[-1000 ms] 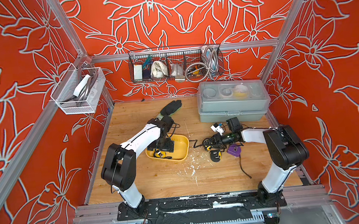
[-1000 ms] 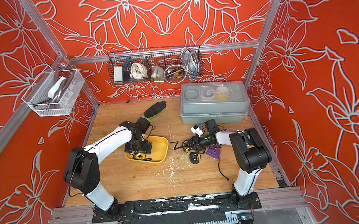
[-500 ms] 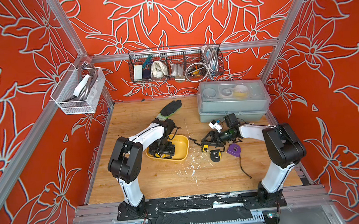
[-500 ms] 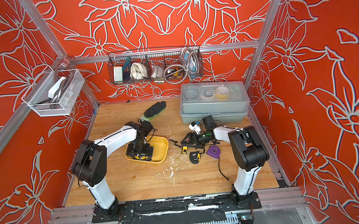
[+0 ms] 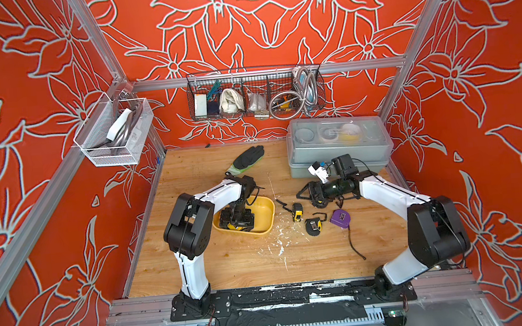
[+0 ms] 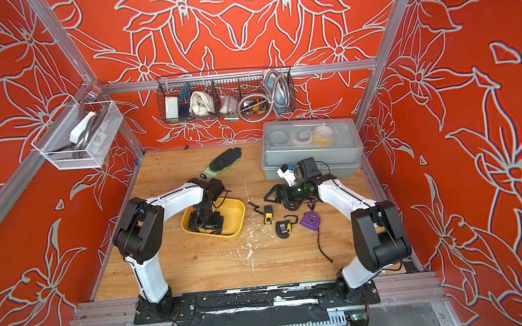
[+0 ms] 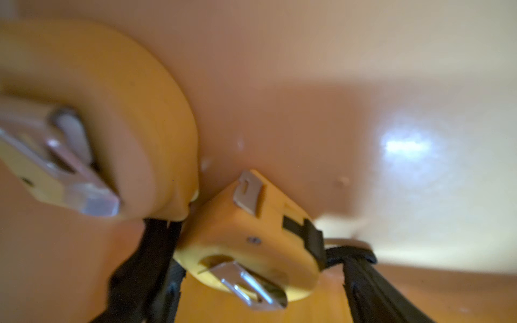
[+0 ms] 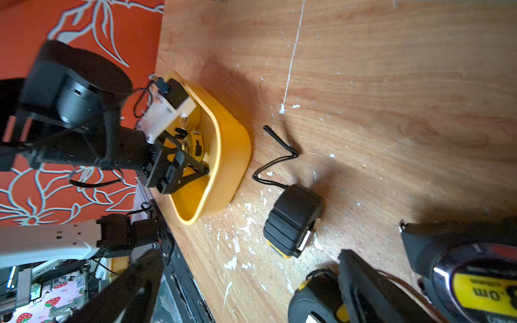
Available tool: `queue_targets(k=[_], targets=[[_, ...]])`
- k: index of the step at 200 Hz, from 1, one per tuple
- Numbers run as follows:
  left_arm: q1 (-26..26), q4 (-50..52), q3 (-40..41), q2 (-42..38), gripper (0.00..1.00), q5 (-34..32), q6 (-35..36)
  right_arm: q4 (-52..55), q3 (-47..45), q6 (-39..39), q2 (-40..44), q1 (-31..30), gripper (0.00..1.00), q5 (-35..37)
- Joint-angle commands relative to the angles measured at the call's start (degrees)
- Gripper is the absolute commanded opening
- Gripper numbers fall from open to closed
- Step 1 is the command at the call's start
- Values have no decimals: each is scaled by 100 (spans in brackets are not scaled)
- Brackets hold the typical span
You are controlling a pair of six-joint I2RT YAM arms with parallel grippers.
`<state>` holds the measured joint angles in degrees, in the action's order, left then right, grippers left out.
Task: Take the tape measure out of the storage box
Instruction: Place the tape measure at the center of the board.
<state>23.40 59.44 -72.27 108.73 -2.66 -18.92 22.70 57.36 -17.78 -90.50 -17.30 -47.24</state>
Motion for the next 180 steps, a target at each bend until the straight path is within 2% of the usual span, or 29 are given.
queue_targets(k=[1,15,38,54,66,76,136,148,154,160,170,180], targets=[[-11,0,46,287,85,2,-20,613,161,375,-211,-368,95,589],[-5,-20,63,296,83,8,-16,636,170,365,-272,-651,92,868],[-6,-52,123,257,82,28,-24,546,186,178,-408,-967,78,1300],[-11,-77,172,232,82,46,-22,401,132,30,-434,-997,66,1558],[-15,-91,217,201,82,46,-24,318,117,-13,-409,-996,49,1639],[-11,-105,255,177,82,37,-19,288,125,-32,-398,-997,41,1671],[-13,-168,415,87,82,55,-37,-148,-20,-381,-701,-942,25,1511],[-18,-168,424,51,81,46,-37,-100,-56,-384,-565,-941,25,1579],[-12,-165,424,33,81,46,-49,-82,-69,-392,-445,-942,29,1637],[-16,-161,426,6,81,46,-55,-70,-76,-422,-305,-941,37,1684],[-11,-166,424,-14,81,46,-65,-61,-40,-450,-113,-956,56,1743],[-13,-153,411,-23,81,38,-76,45,113,-418,-56,-1000,64,1783]])
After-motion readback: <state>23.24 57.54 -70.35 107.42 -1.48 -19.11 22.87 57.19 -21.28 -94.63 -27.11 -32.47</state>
